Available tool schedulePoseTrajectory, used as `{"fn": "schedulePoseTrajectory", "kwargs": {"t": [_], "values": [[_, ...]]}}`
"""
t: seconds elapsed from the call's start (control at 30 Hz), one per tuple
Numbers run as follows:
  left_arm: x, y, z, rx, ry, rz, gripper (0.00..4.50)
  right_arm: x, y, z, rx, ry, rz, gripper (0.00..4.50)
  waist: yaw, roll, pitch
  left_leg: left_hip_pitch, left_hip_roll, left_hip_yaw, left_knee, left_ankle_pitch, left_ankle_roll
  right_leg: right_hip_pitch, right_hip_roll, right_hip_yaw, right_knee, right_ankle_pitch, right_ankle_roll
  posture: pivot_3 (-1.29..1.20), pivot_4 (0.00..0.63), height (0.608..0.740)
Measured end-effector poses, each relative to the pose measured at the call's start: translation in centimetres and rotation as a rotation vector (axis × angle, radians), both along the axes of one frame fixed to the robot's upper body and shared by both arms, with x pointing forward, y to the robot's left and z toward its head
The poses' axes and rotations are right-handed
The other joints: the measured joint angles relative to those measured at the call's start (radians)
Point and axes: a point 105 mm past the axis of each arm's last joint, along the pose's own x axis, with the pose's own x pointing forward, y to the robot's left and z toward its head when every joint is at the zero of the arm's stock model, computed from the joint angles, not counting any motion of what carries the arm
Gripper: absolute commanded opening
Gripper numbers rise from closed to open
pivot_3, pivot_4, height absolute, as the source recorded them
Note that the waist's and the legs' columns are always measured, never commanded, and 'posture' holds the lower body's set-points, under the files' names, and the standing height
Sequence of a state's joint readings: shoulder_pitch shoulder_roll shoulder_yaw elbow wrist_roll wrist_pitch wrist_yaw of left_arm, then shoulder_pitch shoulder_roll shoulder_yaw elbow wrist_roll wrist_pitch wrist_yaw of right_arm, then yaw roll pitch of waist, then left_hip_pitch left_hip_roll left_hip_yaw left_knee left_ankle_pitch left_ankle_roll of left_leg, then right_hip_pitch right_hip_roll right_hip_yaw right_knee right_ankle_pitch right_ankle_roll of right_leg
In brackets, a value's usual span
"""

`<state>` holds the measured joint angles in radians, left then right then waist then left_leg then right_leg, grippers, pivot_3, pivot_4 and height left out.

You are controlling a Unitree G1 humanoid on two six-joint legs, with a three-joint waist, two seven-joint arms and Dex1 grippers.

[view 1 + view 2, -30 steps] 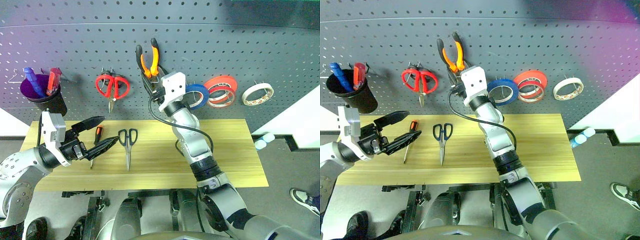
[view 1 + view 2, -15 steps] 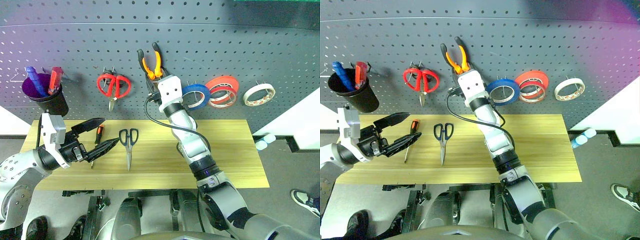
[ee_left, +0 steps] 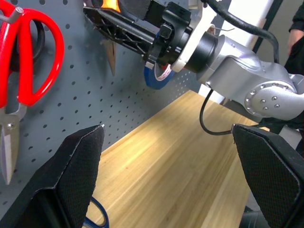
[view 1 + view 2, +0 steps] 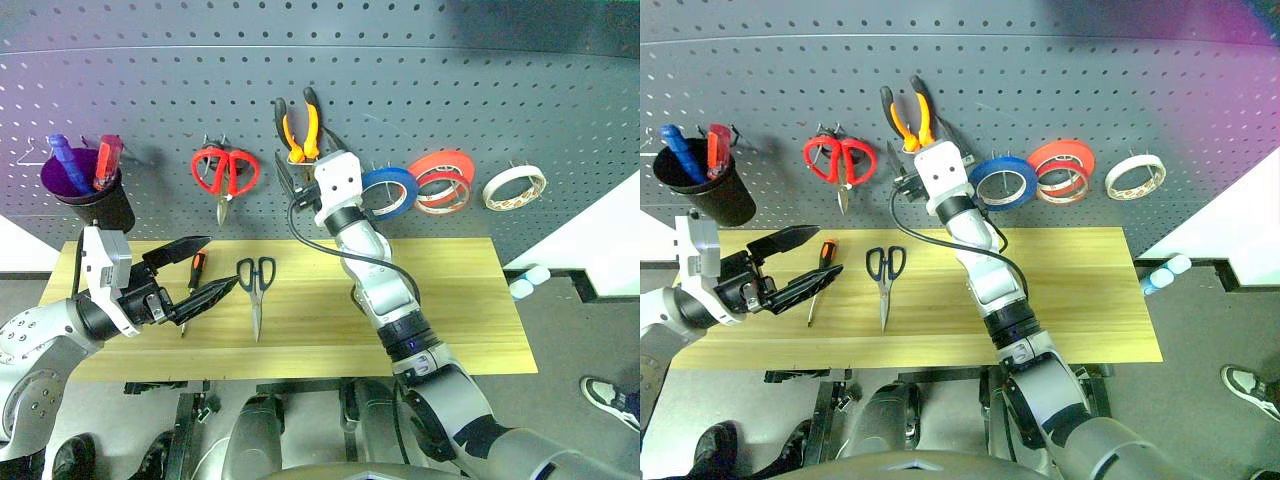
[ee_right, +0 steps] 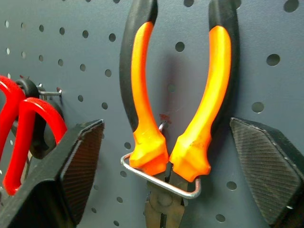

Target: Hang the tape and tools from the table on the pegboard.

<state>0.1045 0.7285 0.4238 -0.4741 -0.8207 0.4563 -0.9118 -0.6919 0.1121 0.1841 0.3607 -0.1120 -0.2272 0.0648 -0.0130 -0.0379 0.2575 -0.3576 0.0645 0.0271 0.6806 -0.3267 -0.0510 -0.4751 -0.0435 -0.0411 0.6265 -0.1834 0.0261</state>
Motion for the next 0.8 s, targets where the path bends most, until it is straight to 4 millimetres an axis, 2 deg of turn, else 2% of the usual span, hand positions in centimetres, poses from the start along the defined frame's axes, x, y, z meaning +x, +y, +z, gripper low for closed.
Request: {"fn": "schedulePoseTrajectory", "kwargs": {"t": [0.13, 0.3, 0.4, 0.6, 0.8], "values": [[0.0, 0.0, 0.0, 0.0, -0.001, 0.0, 4.5, -0.3, -0.2, 0.5, 0.054, -0.007, 0.046, 4.45, 0.0, 0.001, 0.001, 0.0, 0.0, 0.0, 0.0, 0.0, 0.0, 0.0, 0.0, 0.0, -0.001, 0.0, 0.0, 0.08, 0.228, 0.733], [0.0, 0.0, 0.0, 0.0, -0.002, -0.001, 4.5, -1.4, -0.7, 2.2, 0.134, -0.074, 0.11, 4.45, 0.0, 0.001, 0.001, -0.001, 0.0, 0.0, -0.002, -0.001, 0.001, 0.0, 0.001, 0.0, -0.003, 0.0, 0.0, 0.07, 0.23, 0.733], [0.0, 0.0, 0.1, 0.0, -0.003, -0.001, 4.5, -1.9, -0.7, 2.5, 0.138, -0.095, 0.13, 4.45, 0.0, 0.002, 0.002, -0.001, 0.0, 0.0, -0.002, -0.001, 0.001, 0.0, 0.001, 0.0, -0.005, 0.0, 0.0, 0.07, 0.23, 0.733], [0.3, -0.1, 0.6, 0.008, -0.021, -0.009, 4.5, -4.0, -0.4, 3.9, 0.169, -0.163, 0.251, 4.45, -0.002, 0.003, 0.002, -0.002, 0.001, 0.0, -0.003, -0.001, 0.001, 0.0, 0.001, 0.0, -0.007, 0.0, 0.0, 0.05, 0.231, 0.733], [0.7, 0.1, 0.8, 0.012, -0.013, -0.017, 4.5, -4.8, -1.2, 4.6, 0.21, -0.187, 0.304, 4.45, 0.0, 0.003, 0.002, -0.002, 0.001, 0.0, -0.003, -0.001, 0.001, 0.0, 0.001, 0.0, -0.007, 0.0, 0.0, 0.03, 0.236, 0.733]]}}
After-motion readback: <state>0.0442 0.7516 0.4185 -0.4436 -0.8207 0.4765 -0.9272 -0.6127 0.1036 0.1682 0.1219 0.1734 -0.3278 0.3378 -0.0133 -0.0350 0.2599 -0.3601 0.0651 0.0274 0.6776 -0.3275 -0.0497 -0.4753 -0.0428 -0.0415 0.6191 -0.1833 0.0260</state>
